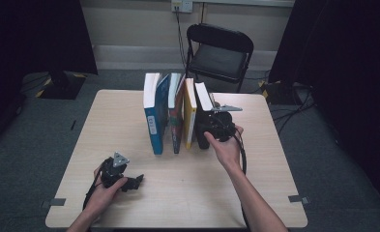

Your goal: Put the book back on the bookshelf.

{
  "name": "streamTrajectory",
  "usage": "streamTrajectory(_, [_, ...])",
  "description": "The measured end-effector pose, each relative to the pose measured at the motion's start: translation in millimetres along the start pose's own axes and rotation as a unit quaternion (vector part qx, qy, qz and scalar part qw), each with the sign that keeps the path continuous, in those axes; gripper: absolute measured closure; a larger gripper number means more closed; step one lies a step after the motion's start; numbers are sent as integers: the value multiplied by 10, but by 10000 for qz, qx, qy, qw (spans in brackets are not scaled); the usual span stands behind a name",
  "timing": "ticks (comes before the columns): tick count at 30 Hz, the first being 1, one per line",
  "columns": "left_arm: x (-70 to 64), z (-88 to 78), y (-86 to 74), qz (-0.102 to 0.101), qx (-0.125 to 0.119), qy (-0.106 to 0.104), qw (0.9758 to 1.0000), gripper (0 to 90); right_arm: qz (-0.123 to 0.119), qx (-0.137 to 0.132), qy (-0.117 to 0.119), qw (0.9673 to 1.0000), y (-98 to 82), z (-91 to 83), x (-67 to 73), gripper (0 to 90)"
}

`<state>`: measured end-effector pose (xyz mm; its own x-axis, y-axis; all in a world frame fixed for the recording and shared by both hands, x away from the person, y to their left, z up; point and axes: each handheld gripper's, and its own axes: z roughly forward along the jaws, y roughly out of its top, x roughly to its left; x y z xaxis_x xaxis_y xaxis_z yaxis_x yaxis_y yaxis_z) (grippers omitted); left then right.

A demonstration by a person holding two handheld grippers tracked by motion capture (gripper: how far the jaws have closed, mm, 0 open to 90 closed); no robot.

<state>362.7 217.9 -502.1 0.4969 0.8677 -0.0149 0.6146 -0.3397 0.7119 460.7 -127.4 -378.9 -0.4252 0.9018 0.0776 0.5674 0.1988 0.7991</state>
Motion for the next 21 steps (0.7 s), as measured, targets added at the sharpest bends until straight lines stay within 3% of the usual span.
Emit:
streamTrajectory(5, [-2, 8, 3, -7, -23, -3, 10000, 0, -92, -53, 86, 9999, -60, -1, 23, 488])
streamTrajectory(11, [-2, 10, 6, -2, -21, -8, 10000, 0, -47, -66, 104, 9999, -55, 12, 94, 481])
streamTrajectory(21, [6, 26, 24, 63, -12, -53, 10000, 0, 65, -141, 293, 9994, -92, -8, 80, 478])
